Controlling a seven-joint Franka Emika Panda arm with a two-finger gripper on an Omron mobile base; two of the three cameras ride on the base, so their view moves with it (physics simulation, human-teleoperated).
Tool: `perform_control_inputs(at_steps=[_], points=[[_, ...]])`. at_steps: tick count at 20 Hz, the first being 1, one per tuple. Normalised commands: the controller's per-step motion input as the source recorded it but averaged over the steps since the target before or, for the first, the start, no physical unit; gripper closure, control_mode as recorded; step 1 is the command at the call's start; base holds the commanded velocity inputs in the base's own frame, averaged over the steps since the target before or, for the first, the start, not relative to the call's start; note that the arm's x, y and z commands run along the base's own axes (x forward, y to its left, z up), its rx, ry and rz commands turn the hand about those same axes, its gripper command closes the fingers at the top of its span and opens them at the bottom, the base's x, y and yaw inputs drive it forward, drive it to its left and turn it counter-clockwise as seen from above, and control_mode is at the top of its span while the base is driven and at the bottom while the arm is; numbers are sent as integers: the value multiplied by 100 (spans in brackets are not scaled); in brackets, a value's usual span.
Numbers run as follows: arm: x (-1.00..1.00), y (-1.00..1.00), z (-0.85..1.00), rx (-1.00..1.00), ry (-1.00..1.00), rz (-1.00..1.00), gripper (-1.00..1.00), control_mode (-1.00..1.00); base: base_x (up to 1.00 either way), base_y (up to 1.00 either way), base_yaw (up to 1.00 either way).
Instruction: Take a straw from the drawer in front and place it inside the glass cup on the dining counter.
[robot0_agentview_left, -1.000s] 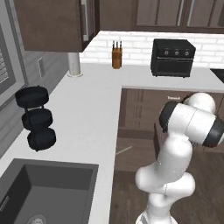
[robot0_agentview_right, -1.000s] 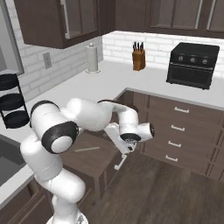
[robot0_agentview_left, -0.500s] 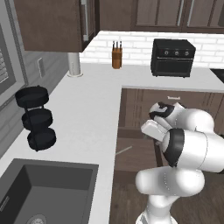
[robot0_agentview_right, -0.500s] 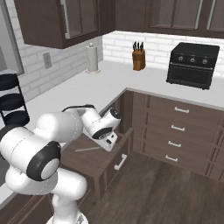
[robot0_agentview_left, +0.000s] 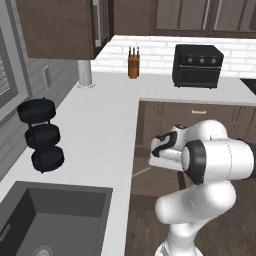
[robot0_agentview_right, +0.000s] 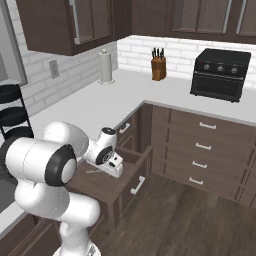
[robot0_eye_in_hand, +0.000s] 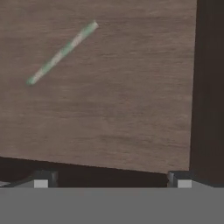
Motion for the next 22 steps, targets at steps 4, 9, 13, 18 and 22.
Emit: perform_control_inputs(at_steps=[4,9,13,18,22], points=[[3,-1,-45,-18,10,0,-100,-100,0,0,0],[0,-23,-33,-13,6,0,-100,-100,0,0,0],[0,-54,-18,-7,1,0,-100,-100,0,0,0],[0,-68,-20,-4,0,0,-100,-100,0,0,0],[-4,-89,-20,-4,0,0,-100,-100,0,0,0]])
